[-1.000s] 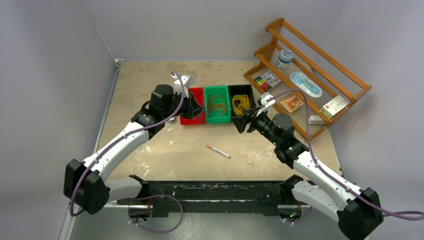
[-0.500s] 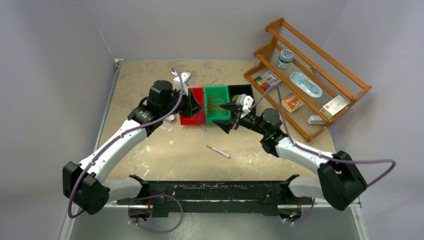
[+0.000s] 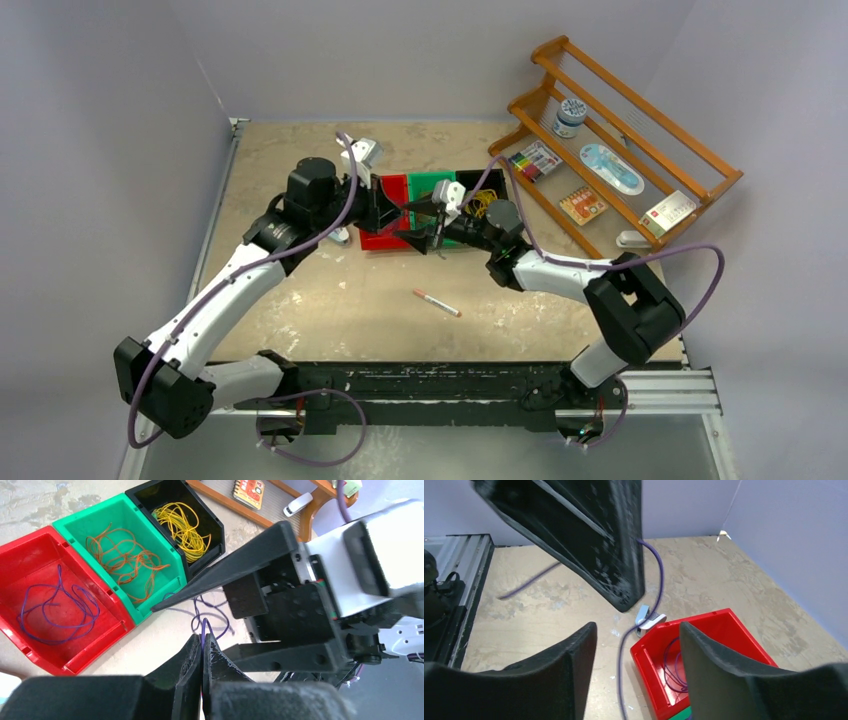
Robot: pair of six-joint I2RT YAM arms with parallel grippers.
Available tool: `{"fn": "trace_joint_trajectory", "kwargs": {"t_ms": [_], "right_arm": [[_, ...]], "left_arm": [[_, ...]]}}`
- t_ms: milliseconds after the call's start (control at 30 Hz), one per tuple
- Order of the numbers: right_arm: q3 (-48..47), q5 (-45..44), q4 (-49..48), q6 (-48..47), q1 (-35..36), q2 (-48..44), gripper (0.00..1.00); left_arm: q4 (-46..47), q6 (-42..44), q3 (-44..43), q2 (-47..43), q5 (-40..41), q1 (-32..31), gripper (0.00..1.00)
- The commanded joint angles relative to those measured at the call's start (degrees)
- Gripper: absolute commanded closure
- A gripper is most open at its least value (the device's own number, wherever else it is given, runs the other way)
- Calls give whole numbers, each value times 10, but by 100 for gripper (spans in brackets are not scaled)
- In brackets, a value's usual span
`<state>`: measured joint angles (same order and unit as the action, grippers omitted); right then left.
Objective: Untangle the cables
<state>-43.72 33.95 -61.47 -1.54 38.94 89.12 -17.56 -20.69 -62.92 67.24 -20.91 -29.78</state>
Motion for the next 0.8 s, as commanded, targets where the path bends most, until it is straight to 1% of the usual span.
{"fn": "trace_joint_trajectory", "kwargs": {"t_ms": [0,67,133,200,267,467,767], "right_arm": [[-36,-21,-22,1,-1,12,43],[-37,-25,-12,23,-1,15,53],[-32,-45,-3,26,-1,11,63],[-28,-55,-1,33,-1,9,72],[-23,-56,6,42,-1,7,77],[4,-63,9,67,-1,5,84],[59,-73,-8,104,-1,-7,90]], "left_arm": [[3,17,-41,-27,-16,-3,100],[3,14,-49,-31,-25,-3,100],[3,9,-59,-35,-31,-3,100],[0,6,-72,-40,-29,-3,100],[-7,6,-85,-42,-25,-3,100],[-14,5,-123,-40,-9,-3,100],[-7,0,-193,-22,2,-3,100]]}}
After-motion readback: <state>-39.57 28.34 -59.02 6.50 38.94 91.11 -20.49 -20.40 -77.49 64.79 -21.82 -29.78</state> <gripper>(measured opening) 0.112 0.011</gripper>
